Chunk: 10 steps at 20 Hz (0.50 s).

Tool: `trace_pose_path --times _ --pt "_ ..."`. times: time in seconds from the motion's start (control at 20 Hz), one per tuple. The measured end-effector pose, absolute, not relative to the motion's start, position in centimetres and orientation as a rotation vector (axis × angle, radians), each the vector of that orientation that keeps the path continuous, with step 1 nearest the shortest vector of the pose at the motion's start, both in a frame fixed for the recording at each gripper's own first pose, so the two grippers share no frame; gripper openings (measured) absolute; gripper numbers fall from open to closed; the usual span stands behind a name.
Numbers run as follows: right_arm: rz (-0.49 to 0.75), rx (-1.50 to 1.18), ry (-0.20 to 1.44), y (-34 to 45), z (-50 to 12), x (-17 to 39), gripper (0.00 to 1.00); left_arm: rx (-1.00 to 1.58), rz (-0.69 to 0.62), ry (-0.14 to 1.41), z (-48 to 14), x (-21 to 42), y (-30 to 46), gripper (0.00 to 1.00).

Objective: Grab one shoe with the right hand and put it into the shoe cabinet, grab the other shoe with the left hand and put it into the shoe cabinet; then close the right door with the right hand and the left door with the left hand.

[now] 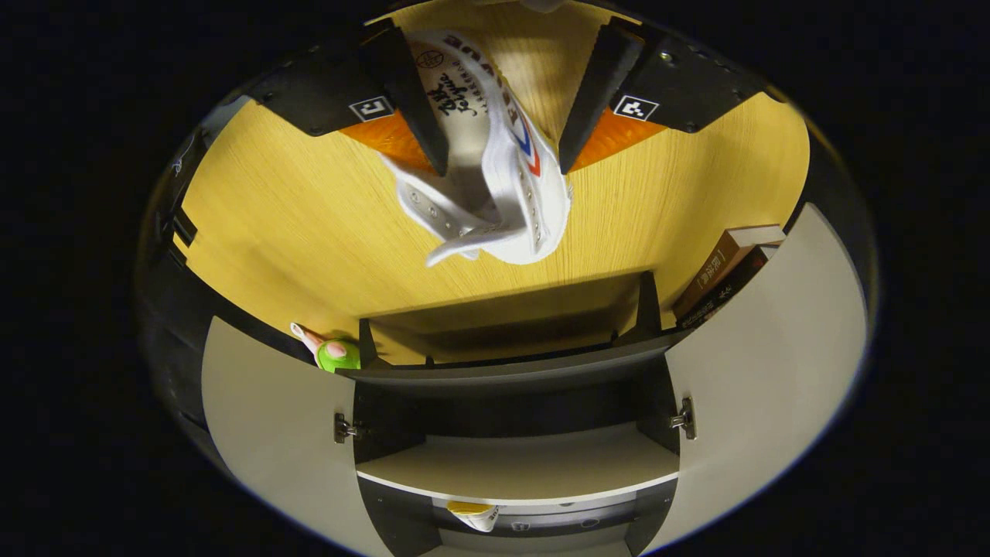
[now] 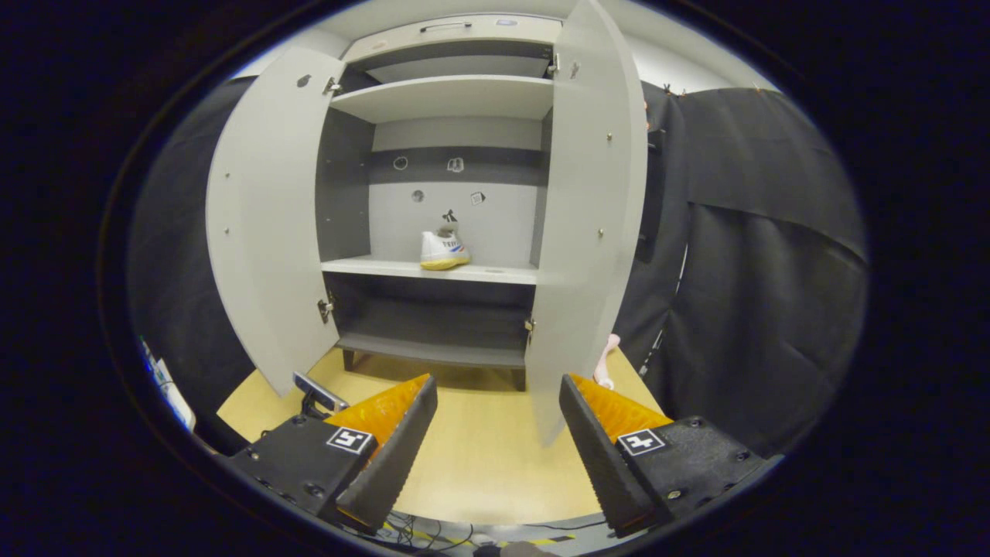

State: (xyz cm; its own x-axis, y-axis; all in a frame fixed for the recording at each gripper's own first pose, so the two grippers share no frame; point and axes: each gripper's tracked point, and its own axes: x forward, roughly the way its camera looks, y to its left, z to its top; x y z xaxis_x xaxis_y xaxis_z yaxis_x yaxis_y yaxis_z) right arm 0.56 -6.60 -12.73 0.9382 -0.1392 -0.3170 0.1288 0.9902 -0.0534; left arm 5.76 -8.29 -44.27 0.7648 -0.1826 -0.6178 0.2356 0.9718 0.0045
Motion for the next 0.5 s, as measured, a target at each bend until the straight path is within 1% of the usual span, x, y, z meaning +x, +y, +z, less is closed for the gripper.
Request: trace_pose_path --times 0.05,0.15,0.3,0.4,0.45,0.5 --pt "-0.139 -0.032 0.327 -6.6 -12.7 0.6 1.0 0.076 -0.206 0.669 -44.3 5.7 -8.0 0.84" --pt "-0.142 -0.031 0.325 -6.6 -12.5 0.9 1.0 0.082 -0.176 0.655 -43.8 6.3 -6.8 0.84" --pt "-0.138 -0.022 0.327 -6.5 -12.5 1.4 1.0 0.092 -0.144 0.669 -44.5 7.7 -5.5 0.89" --pt "-0.131 -0.023 0.335 -6.3 -12.8 1.7 1.0 0.082 -0.134 0.696 -45.6 8.3 -5.7 0.89" --pt "-0.123 -0.025 0.337 -6.1 -12.8 1.9 1.0 0.069 -0.149 0.694 -45.5 8.5 -6.3 0.99" --pt "-0.119 -0.028 0.339 -5.9 -12.9 2.0 1.0 0.075 -0.16 0.687 -45.5 8.5 -7.0 0.78"
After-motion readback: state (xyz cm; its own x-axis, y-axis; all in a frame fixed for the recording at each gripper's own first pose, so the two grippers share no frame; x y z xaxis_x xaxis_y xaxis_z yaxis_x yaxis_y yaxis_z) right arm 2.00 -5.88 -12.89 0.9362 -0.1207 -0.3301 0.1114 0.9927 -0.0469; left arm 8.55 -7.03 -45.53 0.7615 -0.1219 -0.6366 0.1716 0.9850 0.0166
